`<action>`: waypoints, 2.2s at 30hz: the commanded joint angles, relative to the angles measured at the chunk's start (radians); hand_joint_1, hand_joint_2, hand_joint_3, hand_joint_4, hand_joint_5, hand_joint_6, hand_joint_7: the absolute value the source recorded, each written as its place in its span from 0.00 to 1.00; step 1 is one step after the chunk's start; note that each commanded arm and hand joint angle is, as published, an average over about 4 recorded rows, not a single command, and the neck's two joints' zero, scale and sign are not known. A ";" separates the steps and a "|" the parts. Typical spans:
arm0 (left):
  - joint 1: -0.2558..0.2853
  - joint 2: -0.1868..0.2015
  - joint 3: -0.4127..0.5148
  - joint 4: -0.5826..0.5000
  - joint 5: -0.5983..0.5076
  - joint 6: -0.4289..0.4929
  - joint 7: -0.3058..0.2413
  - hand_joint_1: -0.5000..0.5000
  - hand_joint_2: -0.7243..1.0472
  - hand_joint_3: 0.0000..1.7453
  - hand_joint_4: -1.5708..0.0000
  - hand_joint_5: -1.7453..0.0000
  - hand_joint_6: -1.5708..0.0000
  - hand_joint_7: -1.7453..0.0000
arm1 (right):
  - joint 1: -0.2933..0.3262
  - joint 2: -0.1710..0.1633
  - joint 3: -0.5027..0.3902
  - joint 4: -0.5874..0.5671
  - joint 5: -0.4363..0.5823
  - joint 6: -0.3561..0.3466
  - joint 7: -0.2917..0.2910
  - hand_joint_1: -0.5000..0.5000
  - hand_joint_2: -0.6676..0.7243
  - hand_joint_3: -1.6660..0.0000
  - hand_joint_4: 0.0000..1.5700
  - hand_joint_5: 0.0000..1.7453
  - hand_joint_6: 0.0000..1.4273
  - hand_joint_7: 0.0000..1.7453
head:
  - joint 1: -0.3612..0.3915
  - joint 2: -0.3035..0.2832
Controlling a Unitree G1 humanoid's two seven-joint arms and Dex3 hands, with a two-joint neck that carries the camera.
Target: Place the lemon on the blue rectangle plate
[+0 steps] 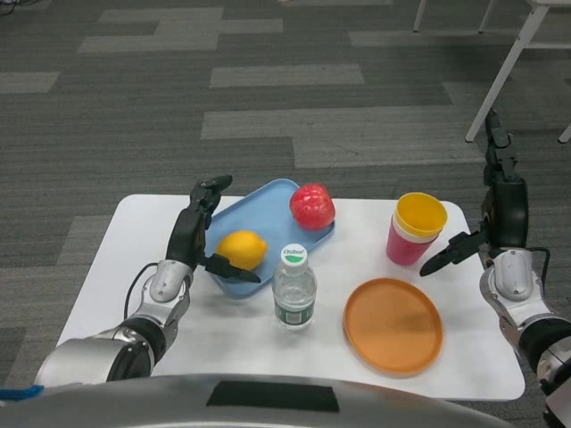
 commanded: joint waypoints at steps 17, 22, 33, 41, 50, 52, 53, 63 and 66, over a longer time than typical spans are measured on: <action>0.160 0.064 0.106 -0.686 -0.052 0.246 -0.232 0.00 0.05 0.05 1.00 0.88 0.90 0.29 | -0.026 -0.008 0.014 0.006 0.005 0.006 -0.003 0.04 0.95 1.00 0.00 0.00 0.00 0.00 | 0.018 -0.001; 0.179 0.077 0.098 -0.810 -0.141 0.332 -0.300 0.00 0.10 0.05 1.00 0.88 0.87 0.20 | -0.028 -0.008 0.014 0.006 0.005 0.006 -0.003 0.04 0.95 1.00 0.00 0.00 0.00 0.00 | 0.020 -0.002; 0.212 0.102 0.093 -0.973 -0.173 0.453 -0.371 0.00 0.21 0.05 1.00 0.88 0.86 0.16 | -0.045 -0.010 0.031 0.010 0.005 0.008 -0.003 0.04 0.95 1.00 0.00 0.00 0.00 0.00 | 0.032 -0.001; 0.211 0.102 0.087 -1.004 -0.171 0.456 -0.370 0.00 0.28 0.05 1.00 0.88 0.87 0.16 | -0.049 -0.011 0.034 0.011 0.005 0.008 -0.004 0.04 0.97 1.00 0.00 0.00 0.00 0.00 | 0.023 0.006; 0.203 0.101 0.082 -1.005 -0.159 0.456 -0.370 0.00 0.30 0.05 1.00 0.88 0.88 0.16 | -0.049 -0.011 0.030 0.012 0.005 0.008 -0.003 0.04 0.95 1.00 0.00 0.00 0.00 0.00 | 0.024 0.022; 0.202 0.100 0.081 -1.004 -0.156 0.456 -0.370 0.00 0.30 0.05 1.00 0.87 0.88 0.16 | -0.049 -0.011 0.030 0.012 0.005 0.008 -0.003 0.04 0.95 1.00 0.00 0.00 0.00 0.00 | 0.023 0.025; 0.201 0.099 0.081 -1.004 -0.152 0.456 -0.370 0.00 0.30 0.05 1.00 0.85 0.88 0.16 | -0.049 -0.011 0.030 0.012 0.005 0.008 -0.003 0.04 0.95 1.00 0.00 0.00 0.00 0.00 | 0.022 0.025; 0.199 0.085 0.080 -1.003 -0.145 0.454 -0.365 0.02 0.45 0.05 1.00 0.76 0.93 0.17 | -0.048 -0.011 0.027 0.008 0.005 0.008 -0.003 0.04 0.95 1.00 0.00 0.00 0.00 0.00 | 0.029 0.039; 0.200 0.084 0.078 -1.003 -0.157 0.448 -0.361 0.02 0.45 0.05 1.00 0.76 0.95 0.26 | -0.047 -0.011 0.027 0.007 0.005 0.008 -0.003 0.04 0.95 1.00 0.00 0.00 0.00 0.00 | 0.033 0.044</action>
